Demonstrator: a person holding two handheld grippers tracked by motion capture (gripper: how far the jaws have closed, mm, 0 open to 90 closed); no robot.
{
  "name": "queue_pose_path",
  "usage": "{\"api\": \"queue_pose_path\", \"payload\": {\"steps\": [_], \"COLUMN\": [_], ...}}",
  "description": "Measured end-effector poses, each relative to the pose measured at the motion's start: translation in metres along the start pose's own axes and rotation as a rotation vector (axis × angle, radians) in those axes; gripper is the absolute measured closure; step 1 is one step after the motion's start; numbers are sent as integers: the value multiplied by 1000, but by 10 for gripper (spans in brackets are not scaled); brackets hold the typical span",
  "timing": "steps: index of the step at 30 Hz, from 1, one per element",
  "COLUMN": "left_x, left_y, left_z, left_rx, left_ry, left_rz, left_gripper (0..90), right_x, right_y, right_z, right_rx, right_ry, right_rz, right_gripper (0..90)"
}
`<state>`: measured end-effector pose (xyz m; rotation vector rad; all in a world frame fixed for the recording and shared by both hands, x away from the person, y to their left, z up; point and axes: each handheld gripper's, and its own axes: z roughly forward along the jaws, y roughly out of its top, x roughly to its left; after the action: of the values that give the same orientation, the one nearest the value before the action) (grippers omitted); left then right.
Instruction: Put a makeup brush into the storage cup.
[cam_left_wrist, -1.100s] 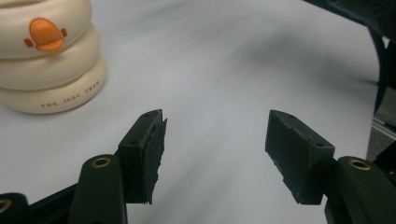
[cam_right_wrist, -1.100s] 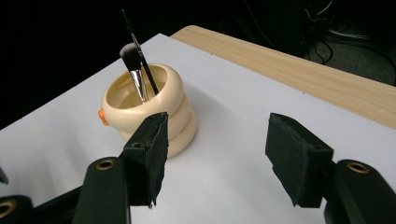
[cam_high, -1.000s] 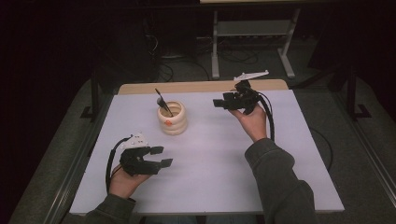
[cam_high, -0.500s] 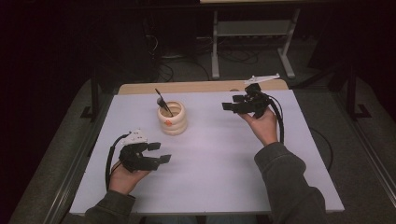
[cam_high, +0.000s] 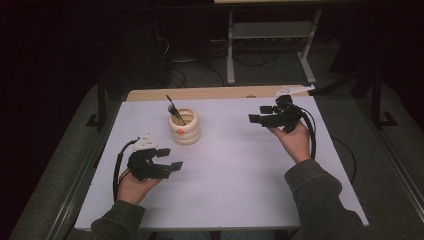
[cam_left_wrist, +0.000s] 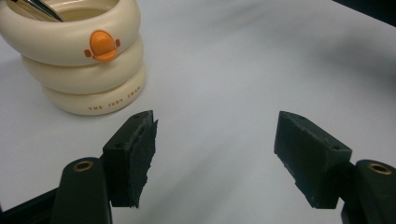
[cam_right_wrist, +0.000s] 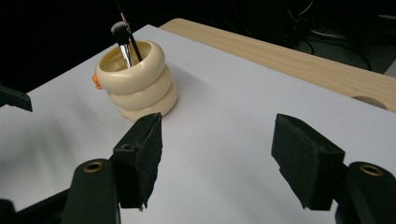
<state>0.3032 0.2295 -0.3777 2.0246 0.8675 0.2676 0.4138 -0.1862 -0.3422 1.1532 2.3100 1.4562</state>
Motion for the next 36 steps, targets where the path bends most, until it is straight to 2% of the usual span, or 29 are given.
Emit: {"api": "queue_pose_path", "payload": {"steps": [1, 9, 14, 15, 18, 24, 30, 36], "left_x": [1, 3, 3, 3, 3, 3, 4, 6], "left_y": [1, 3, 3, 3, 4, 4, 4, 4], "left_z": [0, -1, -2, -1, -2, -2, -5, -6], "left_rx": [10, 9, 10, 4, 5, 2, -6, -8], "left_ry": [5, 13, 17, 19, 19, 21, 31, 38], "left_rz": [12, 20, 19, 8, 7, 3, 9, 4], "left_gripper": [284, 273, 268, 267, 262, 257, 248, 242], "right_x": [0, 0, 1, 1, 2, 2, 1, 4], "right_y": [-1, -9, -13, -14, -17, -23, -31, -37], "right_z": [-2, -13, -14, -15, -18, -25, -30, -31], "right_rx": [-5, -17, -18, -17, -13, -20, -11, -6], "right_ry": [-1, -7, -8, -7, 3, -2, -1, -4], "right_rz": [0, -5, -17, -6, 7, -8, 10, 6], "right_gripper": [321, 309, 306, 306, 302, 303, 304, 305]}}
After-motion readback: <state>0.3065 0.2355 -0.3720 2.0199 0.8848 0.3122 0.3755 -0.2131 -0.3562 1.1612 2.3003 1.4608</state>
